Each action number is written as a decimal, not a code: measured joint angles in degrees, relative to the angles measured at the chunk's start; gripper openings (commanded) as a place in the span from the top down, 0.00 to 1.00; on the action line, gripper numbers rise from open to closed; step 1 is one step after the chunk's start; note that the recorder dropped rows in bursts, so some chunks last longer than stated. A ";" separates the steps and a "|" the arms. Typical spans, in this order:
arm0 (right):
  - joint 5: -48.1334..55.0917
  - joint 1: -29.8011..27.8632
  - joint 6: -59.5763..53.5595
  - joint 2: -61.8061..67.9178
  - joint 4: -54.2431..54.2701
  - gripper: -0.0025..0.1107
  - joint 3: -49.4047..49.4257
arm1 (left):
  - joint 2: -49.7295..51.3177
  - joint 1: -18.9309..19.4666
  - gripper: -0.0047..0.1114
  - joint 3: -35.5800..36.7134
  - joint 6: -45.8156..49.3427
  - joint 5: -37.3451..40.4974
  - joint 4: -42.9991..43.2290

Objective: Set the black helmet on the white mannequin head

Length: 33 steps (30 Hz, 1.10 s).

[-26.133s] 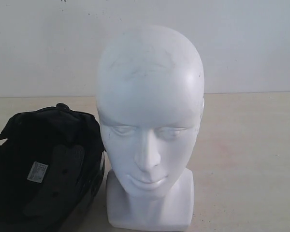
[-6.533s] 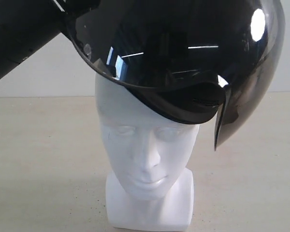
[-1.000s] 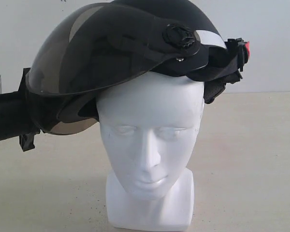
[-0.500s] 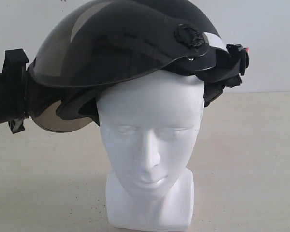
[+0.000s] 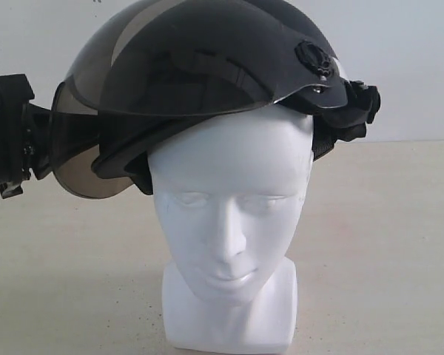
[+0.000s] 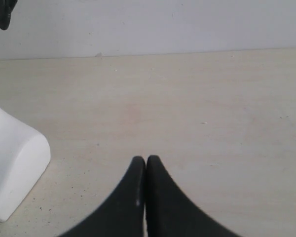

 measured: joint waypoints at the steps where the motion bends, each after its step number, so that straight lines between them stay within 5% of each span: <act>1: 0.00 0.00 0.00 0.00 0.00 0.98 0.00 | 0.00 0.00 0.92 0.00 0.00 0.26 0.47; 9: 0.00 0.00 0.00 0.00 0.00 0.98 0.00 | -0.07 0.25 0.92 0.00 0.00 -0.18 2.14; 19: -0.34 0.00 -0.48 0.00 -0.27 0.98 0.00 | -0.13 7.21 0.92 0.00 -4.54 -14.95 3.73; 29: -18.20 0.00 -1.59 0.00 -2.52 0.98 0.00 | -0.13 8.26 0.92 0.00 -6.06 -16.00 5.19; 33: -29.90 0.00 6.71 0.00 3.07 0.98 0.00 | -0.13 10.26 0.92 0.00 -6.46 -18.17 5.84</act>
